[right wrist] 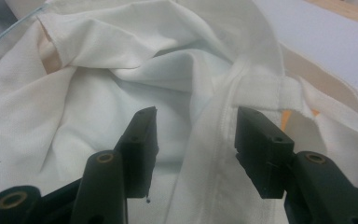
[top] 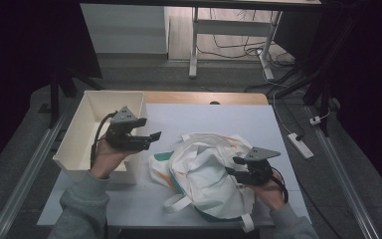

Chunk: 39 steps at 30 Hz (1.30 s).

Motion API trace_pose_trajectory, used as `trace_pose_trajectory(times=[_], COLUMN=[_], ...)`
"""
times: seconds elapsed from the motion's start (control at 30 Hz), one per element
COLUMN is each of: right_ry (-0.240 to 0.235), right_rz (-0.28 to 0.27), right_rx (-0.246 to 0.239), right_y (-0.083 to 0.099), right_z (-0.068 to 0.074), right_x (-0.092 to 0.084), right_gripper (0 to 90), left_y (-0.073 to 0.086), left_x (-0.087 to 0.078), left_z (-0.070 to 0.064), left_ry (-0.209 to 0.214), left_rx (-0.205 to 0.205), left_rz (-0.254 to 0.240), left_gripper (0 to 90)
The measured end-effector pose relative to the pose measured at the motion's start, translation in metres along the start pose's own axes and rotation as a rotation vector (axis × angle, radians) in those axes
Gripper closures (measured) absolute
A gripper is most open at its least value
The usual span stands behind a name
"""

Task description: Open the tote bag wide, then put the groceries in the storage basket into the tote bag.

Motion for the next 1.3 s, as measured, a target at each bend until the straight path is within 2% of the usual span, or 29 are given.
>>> trace_pose_trajectory(times=[0.17, 0.33, 0.57, 0.67, 0.87, 0.97, 1.07, 1.3], right_ry=[0.003, 0.007, 0.009, 0.005, -0.004, -0.002, -0.002, -0.004], right_rz=[0.002, -0.004, 0.007, 0.012, 0.022, 0.025, 0.027, 0.031], right_rx=[0.006, 0.011, 0.004, 0.003, -0.004, -0.002, -0.002, -0.005], right_y=[0.001, 0.0, 0.002, 0.002, 0.003, 0.003, 0.004, 0.004], right_z=[-0.002, -0.003, -0.002, -0.001, 0.001, 0.001, 0.0, 0.001], right_x=[0.0, -0.001, 0.001, 0.002, 0.005, 0.005, 0.005, 0.006], right_gripper=[49.6, 49.6, 49.5, 49.5, 49.5, 49.4, 49.4, 49.1], left_y=[0.004, 0.011, 0.018, 0.02, 0.028, 0.034, 0.041, 0.051], left_x=[-0.002, -0.002, -0.002, -0.002, -0.001, -0.001, 0.001, 0.006], left_z=[0.018, 0.036, 0.054, 0.063, 0.077, 0.084, 0.09, 0.097], left_ry=[-0.039, -0.088, -0.126, -0.172, -0.178, -0.171, -0.176, -0.182], left_rx=[-0.023, -0.041, -0.07, -0.09, -0.119, -0.126, -0.12, -0.094], left_rz=[0.005, 0.039, 0.051, 0.048, 0.067, 0.1, 0.14, 0.19], left_gripper=[25.9, 23.0, 21.2, 20.3, 19.3, 18.1, 15.6, 10.2])
Point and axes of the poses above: each handheld gripper's, and its own axes: x roughly forward along the jaws, y roughly out of its underside, z roughly to its left, the point moved 5 cm from there along x, roughly forward along the jaws, and after that the axes turned 2 degrees about -y, right-handed, at the moved point
